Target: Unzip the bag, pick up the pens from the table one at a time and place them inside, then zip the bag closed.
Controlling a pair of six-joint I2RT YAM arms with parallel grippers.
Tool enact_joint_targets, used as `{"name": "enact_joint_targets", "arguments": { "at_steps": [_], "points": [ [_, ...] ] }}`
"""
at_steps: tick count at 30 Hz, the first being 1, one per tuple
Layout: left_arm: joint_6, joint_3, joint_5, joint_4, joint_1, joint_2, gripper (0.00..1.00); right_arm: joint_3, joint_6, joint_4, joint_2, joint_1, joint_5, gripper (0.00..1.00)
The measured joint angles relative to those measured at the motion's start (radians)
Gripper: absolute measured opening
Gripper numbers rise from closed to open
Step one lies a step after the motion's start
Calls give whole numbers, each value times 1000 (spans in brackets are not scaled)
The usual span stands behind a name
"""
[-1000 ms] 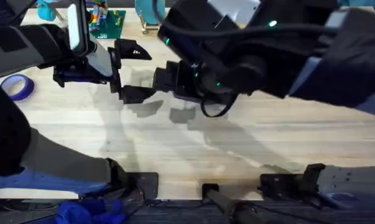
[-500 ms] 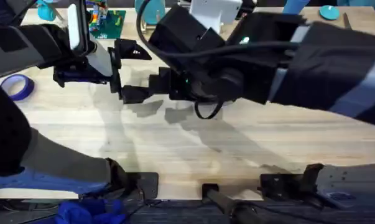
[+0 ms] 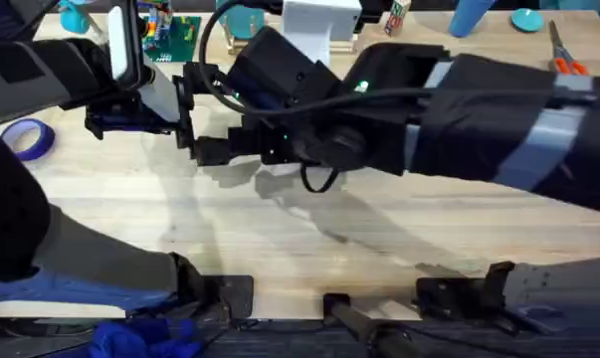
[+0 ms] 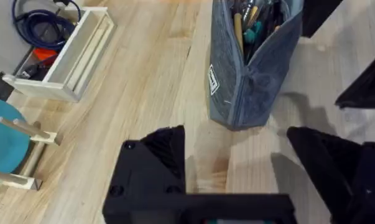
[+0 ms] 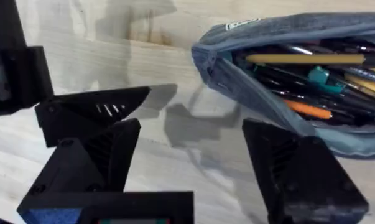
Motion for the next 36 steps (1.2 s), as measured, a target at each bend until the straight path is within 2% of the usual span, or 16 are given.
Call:
{"name": "enact_joint_targets", "arguments": {
  "at_steps": [13, 27, 36],
  "points": [
    [0, 0, 0, 1, 0, 0, 993, -2, 21, 50, 37, 6, 16, 996],
    [0, 0, 0, 1, 0, 0, 992, -2, 133, 39, 39, 66, 162, 996],
    [0, 0, 0, 1, 0, 0, 993, -2, 202, 45, 76, 70, 227, 997]
  ]
}}
